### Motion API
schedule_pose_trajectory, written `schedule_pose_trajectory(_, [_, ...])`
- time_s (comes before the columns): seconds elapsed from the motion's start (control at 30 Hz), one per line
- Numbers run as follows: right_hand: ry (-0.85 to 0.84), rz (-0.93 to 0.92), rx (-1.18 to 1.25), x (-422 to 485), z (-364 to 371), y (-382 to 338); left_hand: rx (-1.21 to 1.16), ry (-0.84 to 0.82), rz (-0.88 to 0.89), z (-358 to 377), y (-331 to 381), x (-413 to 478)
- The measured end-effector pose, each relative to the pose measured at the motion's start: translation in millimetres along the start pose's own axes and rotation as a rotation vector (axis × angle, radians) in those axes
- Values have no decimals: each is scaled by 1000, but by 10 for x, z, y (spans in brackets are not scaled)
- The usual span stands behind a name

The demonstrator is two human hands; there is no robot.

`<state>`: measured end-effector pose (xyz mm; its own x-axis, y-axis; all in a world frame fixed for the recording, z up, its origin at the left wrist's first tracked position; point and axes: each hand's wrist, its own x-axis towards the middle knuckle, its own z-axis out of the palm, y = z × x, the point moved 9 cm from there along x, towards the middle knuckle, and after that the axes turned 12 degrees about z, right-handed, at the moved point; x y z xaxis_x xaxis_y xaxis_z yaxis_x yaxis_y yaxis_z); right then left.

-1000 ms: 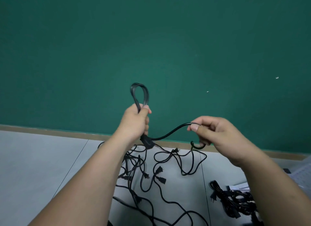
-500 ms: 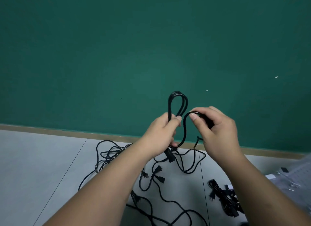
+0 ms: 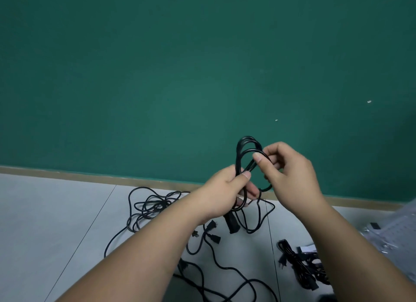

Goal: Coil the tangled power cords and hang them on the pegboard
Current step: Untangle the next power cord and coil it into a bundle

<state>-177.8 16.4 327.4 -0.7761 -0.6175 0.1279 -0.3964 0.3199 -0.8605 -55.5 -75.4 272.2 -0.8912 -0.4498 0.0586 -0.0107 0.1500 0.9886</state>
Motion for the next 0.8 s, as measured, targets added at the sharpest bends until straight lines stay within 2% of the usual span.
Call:
schedule_pose_trajectory(0.1, [-217, 77, 47, 43, 153, 149, -257, 94, -9, -84, 53, 1])
schedule_pose_trajectory(0.17, [-296, 103, 65, 34, 201, 187, -268, 159, 15, -192, 79, 17])
schedule_pose_trajectory(0.23, [-296, 106, 182, 20, 186, 144, -199, 188, 38, -256, 104, 27])
schedule_pose_trajectory(0.33, [-258, 105, 380, -3, 140, 44, -60, 139, 57, -210, 119, 36])
schedule_pose_trajectory(0.5, [-175, 105, 494, -53, 109, -1, -9, 104, 83, -128, 97, 39])
schedule_pose_trajectory(0.7, [-171, 98, 514, -46, 135, -1, 151, 100, 81, -181, 72, 28])
schedule_pose_trajectory(0.8, [-135, 88, 451, -6, 120, 39, 162, -7, 78, -96, 114, -17])
